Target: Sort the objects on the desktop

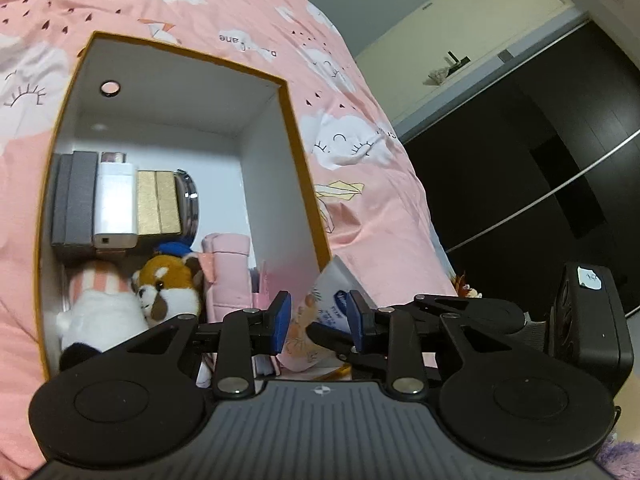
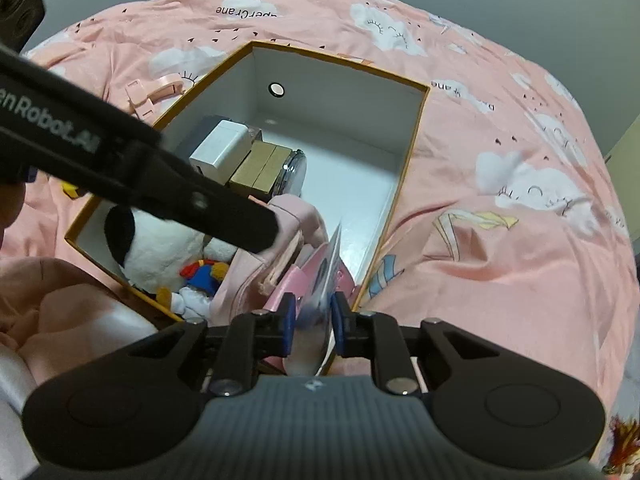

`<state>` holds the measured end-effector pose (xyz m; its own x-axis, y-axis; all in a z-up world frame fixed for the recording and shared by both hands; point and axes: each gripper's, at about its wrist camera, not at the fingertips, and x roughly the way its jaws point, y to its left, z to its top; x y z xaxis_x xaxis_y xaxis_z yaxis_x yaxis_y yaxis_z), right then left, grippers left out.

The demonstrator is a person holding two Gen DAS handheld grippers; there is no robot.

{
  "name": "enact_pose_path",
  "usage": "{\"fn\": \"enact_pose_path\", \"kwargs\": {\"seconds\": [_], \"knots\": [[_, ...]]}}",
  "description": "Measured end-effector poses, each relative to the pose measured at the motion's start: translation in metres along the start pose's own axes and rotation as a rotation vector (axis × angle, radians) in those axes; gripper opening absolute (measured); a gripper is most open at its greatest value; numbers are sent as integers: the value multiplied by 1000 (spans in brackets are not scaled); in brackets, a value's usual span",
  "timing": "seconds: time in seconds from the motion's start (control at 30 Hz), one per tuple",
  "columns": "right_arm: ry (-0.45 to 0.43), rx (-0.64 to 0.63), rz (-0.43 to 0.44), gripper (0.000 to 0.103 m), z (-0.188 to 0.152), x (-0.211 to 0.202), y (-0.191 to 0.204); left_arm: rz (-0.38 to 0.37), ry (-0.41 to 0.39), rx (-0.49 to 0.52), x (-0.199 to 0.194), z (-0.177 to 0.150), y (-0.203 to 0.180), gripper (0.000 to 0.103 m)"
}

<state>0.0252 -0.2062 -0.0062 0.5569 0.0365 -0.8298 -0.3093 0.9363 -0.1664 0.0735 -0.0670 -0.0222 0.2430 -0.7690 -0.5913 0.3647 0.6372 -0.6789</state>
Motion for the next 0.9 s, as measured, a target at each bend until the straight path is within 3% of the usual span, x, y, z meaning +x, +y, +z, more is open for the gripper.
{"fn": "enact_pose_path", "kwargs": {"seconds": [0.17, 0.4, 0.77, 0.9], "knots": [[10, -9, 11, 19, 5, -3, -1, 119, 66, 81, 15, -2, -5, 34], [18, 31, 65, 18, 0, -13, -12, 139, 150, 183, 42, -9, -4, 34], [39, 54, 91, 18, 3, -15, -16, 171, 247, 168, 76, -11, 4, 28], [54, 51, 85, 18, 4, -14, -17, 192, 260, 204, 83, -14, -2, 26]]}}
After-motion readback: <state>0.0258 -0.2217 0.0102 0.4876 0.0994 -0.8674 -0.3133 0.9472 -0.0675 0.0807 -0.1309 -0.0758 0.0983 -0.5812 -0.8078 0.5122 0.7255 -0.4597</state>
